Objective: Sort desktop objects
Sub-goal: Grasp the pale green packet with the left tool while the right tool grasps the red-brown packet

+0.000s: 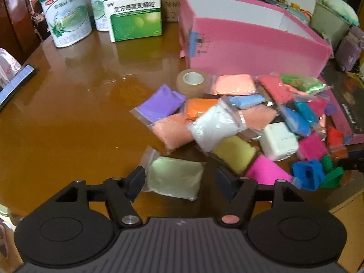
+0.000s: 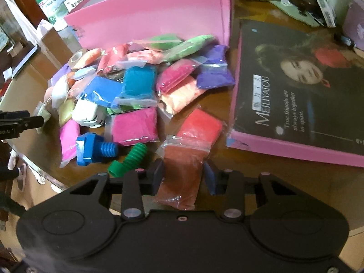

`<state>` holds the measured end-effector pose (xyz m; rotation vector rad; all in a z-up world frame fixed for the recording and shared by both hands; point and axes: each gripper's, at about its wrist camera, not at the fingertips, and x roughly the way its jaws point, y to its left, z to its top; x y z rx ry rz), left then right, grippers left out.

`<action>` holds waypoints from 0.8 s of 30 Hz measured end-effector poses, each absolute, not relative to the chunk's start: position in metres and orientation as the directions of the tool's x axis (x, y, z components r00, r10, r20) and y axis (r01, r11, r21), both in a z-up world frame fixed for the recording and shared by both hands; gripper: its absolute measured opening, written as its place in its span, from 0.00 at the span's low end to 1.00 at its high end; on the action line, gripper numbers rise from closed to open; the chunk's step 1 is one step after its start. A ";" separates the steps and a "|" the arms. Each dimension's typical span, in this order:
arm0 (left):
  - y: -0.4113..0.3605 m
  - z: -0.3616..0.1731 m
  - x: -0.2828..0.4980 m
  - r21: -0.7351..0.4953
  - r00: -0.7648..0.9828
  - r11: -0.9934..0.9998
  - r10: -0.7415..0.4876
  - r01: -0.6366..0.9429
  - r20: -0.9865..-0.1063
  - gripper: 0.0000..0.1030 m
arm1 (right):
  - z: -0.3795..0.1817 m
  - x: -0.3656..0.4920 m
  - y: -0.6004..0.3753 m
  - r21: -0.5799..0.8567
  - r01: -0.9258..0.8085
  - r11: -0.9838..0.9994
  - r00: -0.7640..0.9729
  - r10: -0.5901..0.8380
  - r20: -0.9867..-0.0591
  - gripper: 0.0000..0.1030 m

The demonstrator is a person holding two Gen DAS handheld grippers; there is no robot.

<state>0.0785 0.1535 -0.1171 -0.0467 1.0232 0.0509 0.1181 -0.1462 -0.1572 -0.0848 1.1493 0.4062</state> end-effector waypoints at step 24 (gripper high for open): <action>0.166 -0.117 0.088 -0.067 0.492 0.998 -0.057 -0.003 -0.869 0.53 | -0.159 0.113 -0.138 0.077 -0.371 0.925 0.365 0.222 -0.904 0.46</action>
